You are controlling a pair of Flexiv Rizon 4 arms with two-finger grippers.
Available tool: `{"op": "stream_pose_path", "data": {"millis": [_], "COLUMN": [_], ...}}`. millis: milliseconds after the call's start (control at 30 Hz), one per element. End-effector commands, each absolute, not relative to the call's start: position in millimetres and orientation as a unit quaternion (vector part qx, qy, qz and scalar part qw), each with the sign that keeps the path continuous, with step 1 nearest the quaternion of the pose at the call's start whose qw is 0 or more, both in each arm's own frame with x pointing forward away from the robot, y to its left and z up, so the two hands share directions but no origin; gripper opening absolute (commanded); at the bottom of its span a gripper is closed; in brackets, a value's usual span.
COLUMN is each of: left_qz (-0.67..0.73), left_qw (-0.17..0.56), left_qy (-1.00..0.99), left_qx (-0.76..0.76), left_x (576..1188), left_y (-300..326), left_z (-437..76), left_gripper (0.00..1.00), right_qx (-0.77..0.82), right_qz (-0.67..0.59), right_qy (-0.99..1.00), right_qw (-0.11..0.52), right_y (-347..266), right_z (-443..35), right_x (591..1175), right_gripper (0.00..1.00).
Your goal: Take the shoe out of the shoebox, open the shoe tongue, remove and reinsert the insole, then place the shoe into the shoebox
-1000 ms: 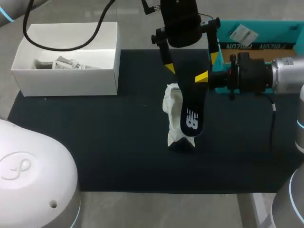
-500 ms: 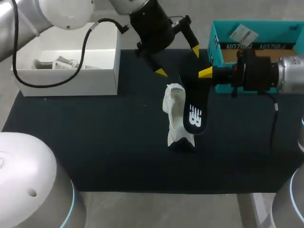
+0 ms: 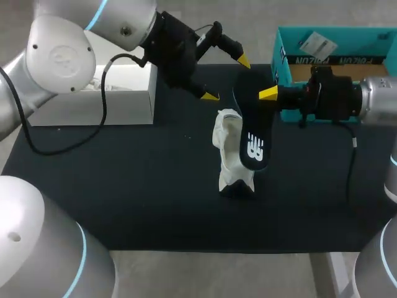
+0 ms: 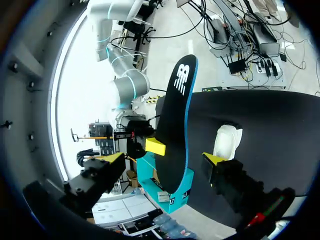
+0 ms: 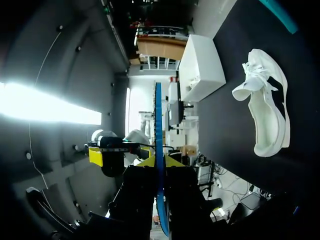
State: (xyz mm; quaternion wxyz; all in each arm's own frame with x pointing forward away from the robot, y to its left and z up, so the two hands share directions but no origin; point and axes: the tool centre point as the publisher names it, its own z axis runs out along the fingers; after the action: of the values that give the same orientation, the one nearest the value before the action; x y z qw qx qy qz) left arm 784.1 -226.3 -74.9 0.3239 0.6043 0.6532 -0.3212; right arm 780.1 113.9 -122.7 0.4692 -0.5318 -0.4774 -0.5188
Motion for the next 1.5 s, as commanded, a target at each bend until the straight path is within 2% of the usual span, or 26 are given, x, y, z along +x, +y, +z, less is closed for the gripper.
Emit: {"op": "stream_pose_path", "data": {"millis": [33,533,600,667,700,733,867,1033,1133,1167,1300,1333,1400,1500], "left_qz": [-0.426,-0.478,-0.479,-0.478,-0.478,-0.477,-0.475,-0.475,-0.475,-0.476,-0.477,-0.478,-0.48,-0.48], "left_qw": [0.443,0.503,0.507,0.508,0.509,0.509,0.506,0.497,0.496,0.496,0.496,0.496,0.494,0.493], "left_qy": [0.579,0.519,0.517,0.515,0.512,0.512,0.512,0.519,0.519,0.518,0.518,0.517,0.516,0.517], "left_qx": [0.535,0.499,0.496,0.499,0.501,0.502,0.506,0.509,0.509,0.509,0.508,0.508,0.51,0.51], "left_x": [779.1,774.2,774.8,775.5,775.6,775.8,775.7,774.6,773.6,773.0,771.0,770.4,769.3,768.5], "left_y": [-220.5,-248.0,-250.2,-252.4,-253.0,-253.9,-258.0,-261.8,-266.0,-267.5,-271.1,-271.8,-272.4,-272.5], "left_z": [-82.0,-98.7,-98.9,-98.5,-98.3,-98.1,-96.7,-98.9,-99.9,-100.0,-100.1,-100.5,-101.1,-101.4], "left_gripper": [1.0,1.0,0.79,0.69,0.58,0.53,0.56,0.42,0.4,0.35,0.31,0.24,0.02,0.0], "right_qx": [-0.527,-0.522,-0.521,-0.521,-0.521,-0.521,-0.521,-0.523,-0.523,-0.523,-0.523,-0.523,-0.523,-0.524], "right_qz": [-0.526,-0.529,-0.529,-0.529,-0.528,-0.528,-0.525,-0.521,-0.52,-0.52,-0.521,-0.522,-0.523,-0.524], "right_qy": [-0.466,-0.471,-0.472,-0.473,-0.473,-0.473,-0.474,-0.478,-0.479,-0.478,-0.476,-0.476,-0.475,-0.473], "right_qw": [0.478,0.475,0.475,0.475,0.475,0.476,0.478,0.476,0.476,0.477,0.478,0.478,0.477,0.477], "right_y": [115.7,114.2,114.6,115.0,115.2,115.8,117.3,120.4,122.3,122.4,122.0,121.6,120.1,118.2], "right_z": [-122.8,-105.7,-104.9,-105.4,-105.7,-106.1,-107.5,-108.9,-110.5,-111.1,-112.2,-112.1,-112.5,-113.4], "right_x": [781.2,782.9,783.3,783.8,783.8,783.7,783.1,782.3,781.3,780.9,779.3,778.5,777.4,776.5], "right_gripper": [0.0,0.0,0.0,0.0,0.0,0.0,0.0,0.0,0.0,0.0,0.0,0.0,0.0,0.0]}}
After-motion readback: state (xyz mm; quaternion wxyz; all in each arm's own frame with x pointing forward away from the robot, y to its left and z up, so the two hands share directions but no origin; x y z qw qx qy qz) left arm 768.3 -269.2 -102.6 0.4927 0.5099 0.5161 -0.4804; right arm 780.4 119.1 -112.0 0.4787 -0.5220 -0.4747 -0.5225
